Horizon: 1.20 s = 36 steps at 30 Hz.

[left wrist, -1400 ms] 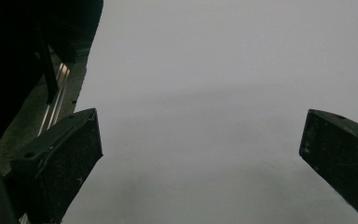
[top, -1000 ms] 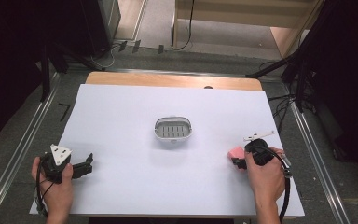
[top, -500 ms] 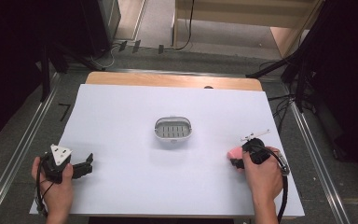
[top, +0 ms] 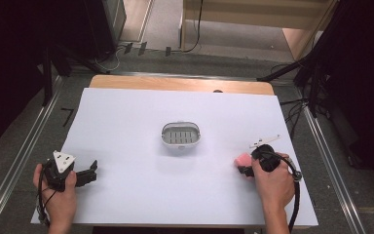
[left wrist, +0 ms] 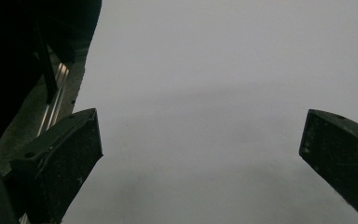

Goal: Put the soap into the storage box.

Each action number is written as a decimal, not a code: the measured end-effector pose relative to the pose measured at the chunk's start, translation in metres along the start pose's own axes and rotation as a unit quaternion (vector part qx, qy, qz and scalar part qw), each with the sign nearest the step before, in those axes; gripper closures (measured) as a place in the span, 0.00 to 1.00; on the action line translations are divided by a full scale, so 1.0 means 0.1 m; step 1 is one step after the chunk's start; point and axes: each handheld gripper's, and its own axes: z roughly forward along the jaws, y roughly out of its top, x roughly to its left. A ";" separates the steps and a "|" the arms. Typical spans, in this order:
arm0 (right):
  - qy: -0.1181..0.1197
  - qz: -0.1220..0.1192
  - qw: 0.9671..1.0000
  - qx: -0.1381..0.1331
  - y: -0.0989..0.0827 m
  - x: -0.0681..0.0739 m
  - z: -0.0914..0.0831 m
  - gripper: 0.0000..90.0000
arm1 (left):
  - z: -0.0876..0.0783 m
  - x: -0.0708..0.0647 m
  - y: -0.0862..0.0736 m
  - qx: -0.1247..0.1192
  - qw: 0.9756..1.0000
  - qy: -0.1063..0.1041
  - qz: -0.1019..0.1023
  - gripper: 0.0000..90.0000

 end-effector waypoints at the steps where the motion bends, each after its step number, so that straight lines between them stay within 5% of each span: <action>1: 0.003 -0.001 1.000 -0.003 0.01 0.01 -0.01 0.43 | 0.00 0.00 0.00 0.000 1.000 0.000 0.000 0.00; 19: 0.019 -0.099 0.995 -0.006 0.32 0.15 -0.08 0.43 | 0.00 0.00 0.00 0.002 1.000 -0.001 0.000 0.00; 36: 0.053 -0.188 0.981 -0.004 0.67 0.33 -0.08 0.43 | 0.00 0.00 0.00 -0.003 1.000 -0.002 -0.002 0.00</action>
